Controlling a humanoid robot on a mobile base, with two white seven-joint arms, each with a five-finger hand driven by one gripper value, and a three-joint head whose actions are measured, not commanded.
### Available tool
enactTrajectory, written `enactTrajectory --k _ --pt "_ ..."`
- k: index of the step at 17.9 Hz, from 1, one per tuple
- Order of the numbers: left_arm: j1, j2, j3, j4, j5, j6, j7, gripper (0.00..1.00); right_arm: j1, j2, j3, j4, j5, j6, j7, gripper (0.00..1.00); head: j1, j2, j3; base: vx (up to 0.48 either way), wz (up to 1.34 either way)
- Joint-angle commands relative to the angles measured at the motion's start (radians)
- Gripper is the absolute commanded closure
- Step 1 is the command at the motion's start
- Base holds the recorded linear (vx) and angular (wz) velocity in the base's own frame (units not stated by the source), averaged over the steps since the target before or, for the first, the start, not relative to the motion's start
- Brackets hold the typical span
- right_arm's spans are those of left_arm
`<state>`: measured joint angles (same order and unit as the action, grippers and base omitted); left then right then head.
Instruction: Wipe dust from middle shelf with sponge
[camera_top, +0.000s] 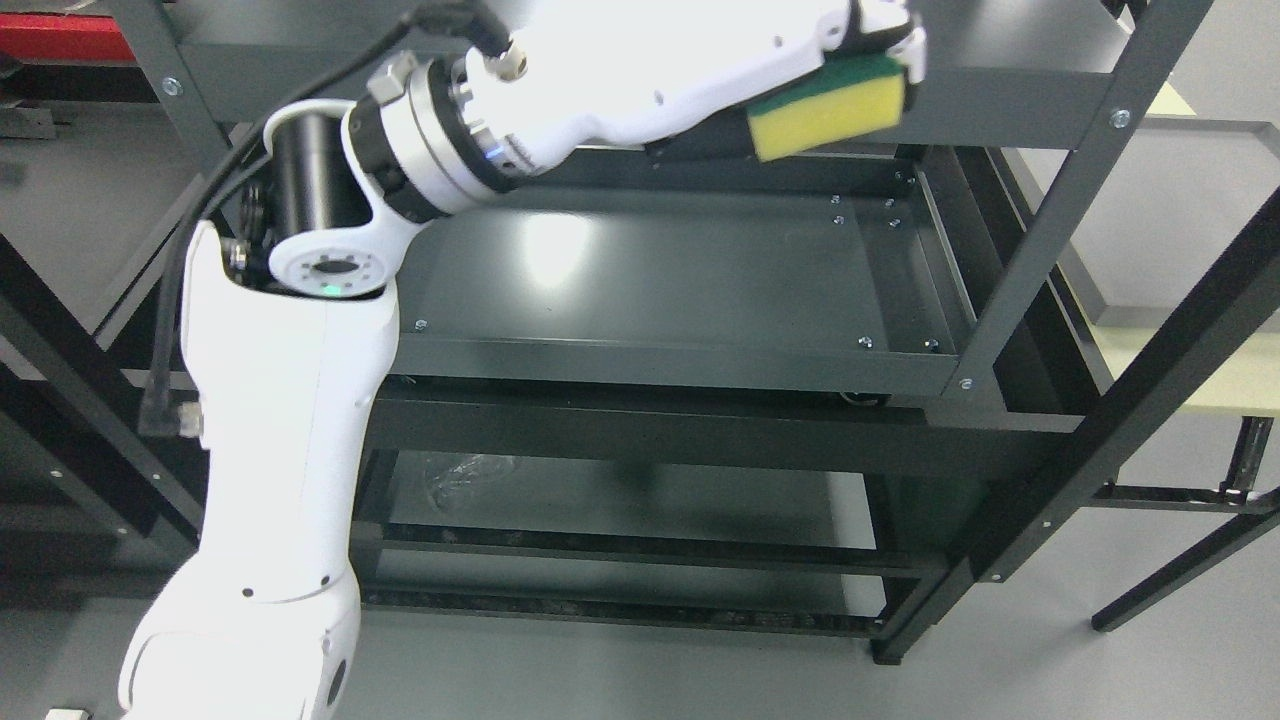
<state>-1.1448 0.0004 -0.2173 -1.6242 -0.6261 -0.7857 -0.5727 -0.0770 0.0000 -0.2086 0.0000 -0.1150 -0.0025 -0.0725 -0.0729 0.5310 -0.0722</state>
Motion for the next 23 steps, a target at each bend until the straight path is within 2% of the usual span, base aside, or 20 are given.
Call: enactTrajectory --k 1,3,7,12,16,23 --pt "-0.269 0.017 -0.238 0.133 -0.144 0.022 -0.007 0.98 0.000 -0.017 0.000 -0.017 0.000 0.075 0.000 0.00 0.0000 0.000 0.000 0.020 0.00" --pt "-0.285 0.017 -0.249 0.206 -0.239 0.023 -0.007 0.98 0.000 -0.017 0.000 -0.017 0.000 0.073 0.000 0.00 0.0000 0.000 0.000 0.000 0.00" --pt "-0.277 0.017 -0.274 0.276 -0.329 0.011 -0.006 0.98 0.000 -0.017 0.000 -0.017 0.000 0.073 0.000 0.00 0.0000 0.000 0.000 -0.002 -0.03" --pt "-0.164 0.017 -0.246 0.251 -0.411 0.000 -0.007 0.98 0.000 -0.017 0.000 -0.017 0.000 0.073 0.000 0.00 0.0000 0.000 0.000 0.000 0.00" --pt "-0.095 0.021 -0.200 0.190 -0.414 0.000 -0.007 0.98 0.000 -0.017 0.000 -0.017 0.000 0.073 0.000 0.00 0.0000 0.000 0.000 0.000 0.00" --pt "-0.061 0.154 -0.010 0.179 -0.402 0.000 -0.007 0.97 0.000 -0.017 0.000 -0.017 0.000 0.073 0.000 0.00 0.0000 0.000 0.000 0.000 0.00"
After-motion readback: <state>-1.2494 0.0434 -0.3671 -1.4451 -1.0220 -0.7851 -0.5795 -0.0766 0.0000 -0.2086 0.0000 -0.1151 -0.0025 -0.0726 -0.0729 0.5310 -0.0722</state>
